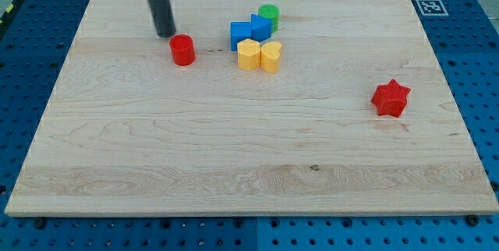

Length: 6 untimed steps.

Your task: Move the red circle below to the blue cube

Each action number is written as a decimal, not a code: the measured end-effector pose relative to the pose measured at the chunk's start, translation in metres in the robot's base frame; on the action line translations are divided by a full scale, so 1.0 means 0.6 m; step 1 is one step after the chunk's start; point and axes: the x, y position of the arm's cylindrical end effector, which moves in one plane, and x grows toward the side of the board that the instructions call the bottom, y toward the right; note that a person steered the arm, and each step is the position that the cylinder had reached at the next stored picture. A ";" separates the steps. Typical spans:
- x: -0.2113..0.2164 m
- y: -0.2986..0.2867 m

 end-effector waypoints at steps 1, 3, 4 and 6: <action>0.045 -0.010; 0.168 0.285; 0.158 0.300; 0.124 0.172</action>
